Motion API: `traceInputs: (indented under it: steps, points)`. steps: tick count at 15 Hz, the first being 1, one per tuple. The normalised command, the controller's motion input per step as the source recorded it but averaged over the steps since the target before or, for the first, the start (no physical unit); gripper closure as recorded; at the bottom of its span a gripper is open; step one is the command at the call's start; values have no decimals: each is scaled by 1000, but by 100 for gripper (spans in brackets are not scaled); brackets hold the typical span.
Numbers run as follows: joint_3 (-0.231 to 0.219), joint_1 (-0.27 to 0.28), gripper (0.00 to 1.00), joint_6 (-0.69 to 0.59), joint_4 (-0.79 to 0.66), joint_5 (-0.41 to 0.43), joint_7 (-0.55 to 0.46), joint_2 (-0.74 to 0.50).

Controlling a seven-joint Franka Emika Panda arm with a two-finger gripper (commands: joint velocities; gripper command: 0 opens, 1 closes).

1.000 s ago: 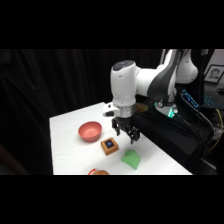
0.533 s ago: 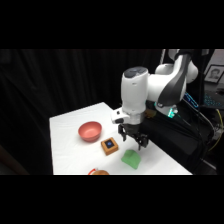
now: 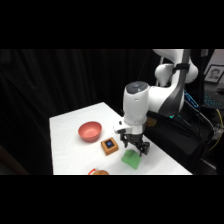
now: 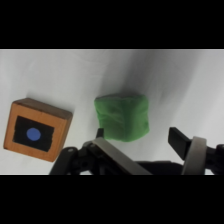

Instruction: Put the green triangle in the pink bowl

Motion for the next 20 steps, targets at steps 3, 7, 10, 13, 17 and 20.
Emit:
traceInputs:
  steps: [3,7,10,13,17,20]
  points:
    - [-53,84,0,197,116,-130,142,194]
    - [-128,120,0,189,114,-198,193,173]
    - [-144,112,0,163,92,-178,178,143]
    - [-98,88,0,149,92,-122,126,141]
    - [-39,42,0,123,132,-49,54,148]
    - [-17,8,18,116,140,-9,8,137]
